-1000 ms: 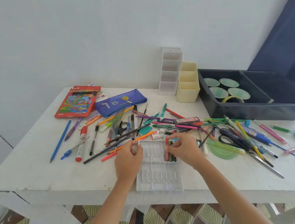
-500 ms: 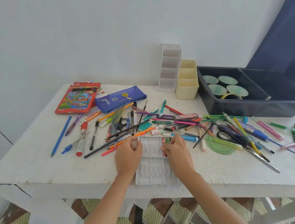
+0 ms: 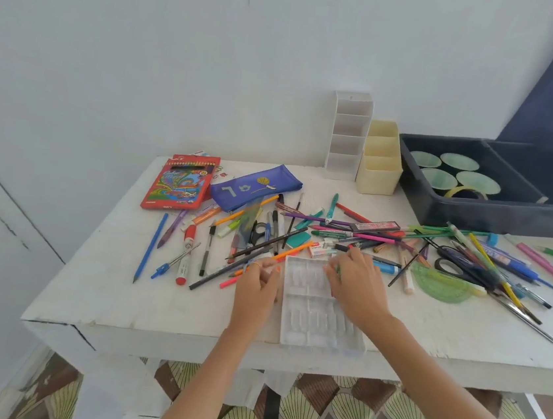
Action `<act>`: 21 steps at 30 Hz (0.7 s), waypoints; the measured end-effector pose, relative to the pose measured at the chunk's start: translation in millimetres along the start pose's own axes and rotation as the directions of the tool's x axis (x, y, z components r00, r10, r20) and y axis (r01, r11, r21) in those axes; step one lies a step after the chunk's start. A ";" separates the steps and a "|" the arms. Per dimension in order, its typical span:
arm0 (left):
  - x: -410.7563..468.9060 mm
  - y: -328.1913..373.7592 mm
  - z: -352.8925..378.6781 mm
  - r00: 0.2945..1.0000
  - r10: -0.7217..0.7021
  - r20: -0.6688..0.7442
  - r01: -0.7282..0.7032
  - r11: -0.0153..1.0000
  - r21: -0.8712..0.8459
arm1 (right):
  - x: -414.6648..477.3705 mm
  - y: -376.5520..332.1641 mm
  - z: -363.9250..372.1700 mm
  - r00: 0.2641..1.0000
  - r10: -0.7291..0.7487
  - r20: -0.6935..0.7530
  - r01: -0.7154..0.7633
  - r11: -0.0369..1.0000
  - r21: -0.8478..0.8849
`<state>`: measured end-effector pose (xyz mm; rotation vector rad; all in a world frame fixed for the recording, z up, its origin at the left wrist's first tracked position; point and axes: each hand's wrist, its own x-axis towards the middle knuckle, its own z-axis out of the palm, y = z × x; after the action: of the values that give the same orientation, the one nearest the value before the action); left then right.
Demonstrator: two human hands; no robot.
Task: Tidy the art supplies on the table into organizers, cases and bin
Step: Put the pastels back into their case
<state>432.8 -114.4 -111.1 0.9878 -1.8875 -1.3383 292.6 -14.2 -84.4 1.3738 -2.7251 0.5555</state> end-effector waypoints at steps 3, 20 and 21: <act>-2.7 0.5 -19.7 0.989 0.026 -0.143 -0.029 0.999 -0.017 | 18.2 -23.4 -2.1 0.999 -0.026 -0.033 0.031 0.985 0.167; 64.3 -6.8 -65.2 0.981 0.065 -0.182 0.017 0.910 0.413 | 102.5 -102.5 49.0 0.973 0.190 0.132 -0.209 0.967 0.147; 66.0 -5.1 -63.1 0.983 0.045 -0.176 0.032 0.910 0.414 | 102.9 -102.6 50.0 0.970 0.205 0.129 -0.222 0.966 0.135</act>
<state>450.4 -202.2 -93.1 1.2628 -2.0713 -0.8163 316.9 -165.9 -80.8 1.1792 -3.0025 0.7283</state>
